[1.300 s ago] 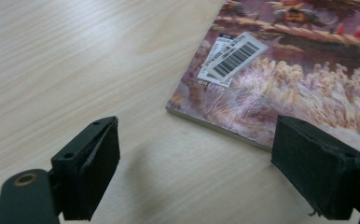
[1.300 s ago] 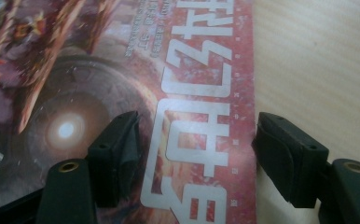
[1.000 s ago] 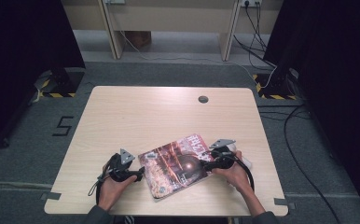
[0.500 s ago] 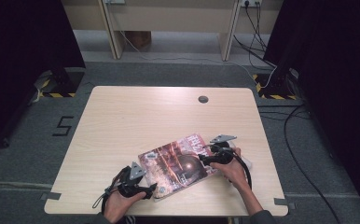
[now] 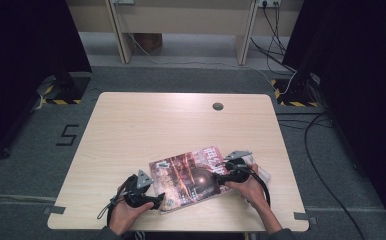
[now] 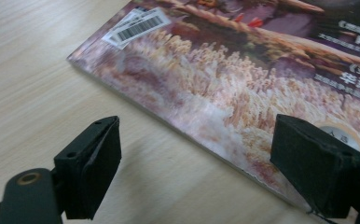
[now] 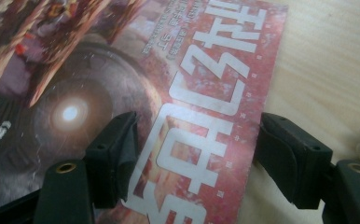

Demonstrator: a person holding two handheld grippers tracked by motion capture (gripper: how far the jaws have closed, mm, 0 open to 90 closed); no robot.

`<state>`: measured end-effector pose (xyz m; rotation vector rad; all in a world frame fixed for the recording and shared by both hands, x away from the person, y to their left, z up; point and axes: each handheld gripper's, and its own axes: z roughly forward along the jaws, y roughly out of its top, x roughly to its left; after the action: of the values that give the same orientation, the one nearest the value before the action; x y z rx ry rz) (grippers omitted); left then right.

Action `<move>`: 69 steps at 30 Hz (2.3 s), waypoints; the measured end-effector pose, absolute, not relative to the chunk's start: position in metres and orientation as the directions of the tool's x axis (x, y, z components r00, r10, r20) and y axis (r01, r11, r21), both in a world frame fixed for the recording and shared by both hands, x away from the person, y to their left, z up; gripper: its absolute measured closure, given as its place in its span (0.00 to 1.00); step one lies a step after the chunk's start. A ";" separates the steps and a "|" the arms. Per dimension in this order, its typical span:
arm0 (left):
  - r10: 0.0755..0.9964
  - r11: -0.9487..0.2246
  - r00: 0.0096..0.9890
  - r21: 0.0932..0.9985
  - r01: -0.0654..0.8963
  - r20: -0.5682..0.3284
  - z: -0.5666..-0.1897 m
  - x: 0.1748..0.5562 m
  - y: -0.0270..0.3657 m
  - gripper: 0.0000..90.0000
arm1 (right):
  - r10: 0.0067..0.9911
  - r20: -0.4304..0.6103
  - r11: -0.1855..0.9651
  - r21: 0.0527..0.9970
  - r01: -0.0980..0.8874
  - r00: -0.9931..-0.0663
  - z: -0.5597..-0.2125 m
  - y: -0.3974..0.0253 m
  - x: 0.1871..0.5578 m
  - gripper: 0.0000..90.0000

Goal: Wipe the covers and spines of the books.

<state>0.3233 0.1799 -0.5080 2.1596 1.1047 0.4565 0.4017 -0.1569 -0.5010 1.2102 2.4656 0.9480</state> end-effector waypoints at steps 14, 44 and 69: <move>0.865 -0.385 0.499 0.696 0.606 0.043 -0.507 0.349 0.199 0.16 | 0.742 0.044 0.500 0.630 0.595 -0.669 -0.499 -0.153 0.358 0.34; 0.738 -0.521 0.672 0.690 0.503 0.067 -0.508 0.300 0.150 0.27 | 0.634 0.087 0.544 0.656 0.523 -0.768 -0.492 -0.084 0.471 0.42; 0.836 -0.469 0.535 0.668 0.577 0.125 -0.507 0.346 0.182 0.26 | 0.616 0.102 0.556 0.647 0.522 -0.781 -0.501 -0.136 0.415 0.48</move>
<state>0.3456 0.1815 -0.5068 2.2087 1.1401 0.5988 0.4152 -0.1365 -0.5011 0.9743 2.6487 1.0320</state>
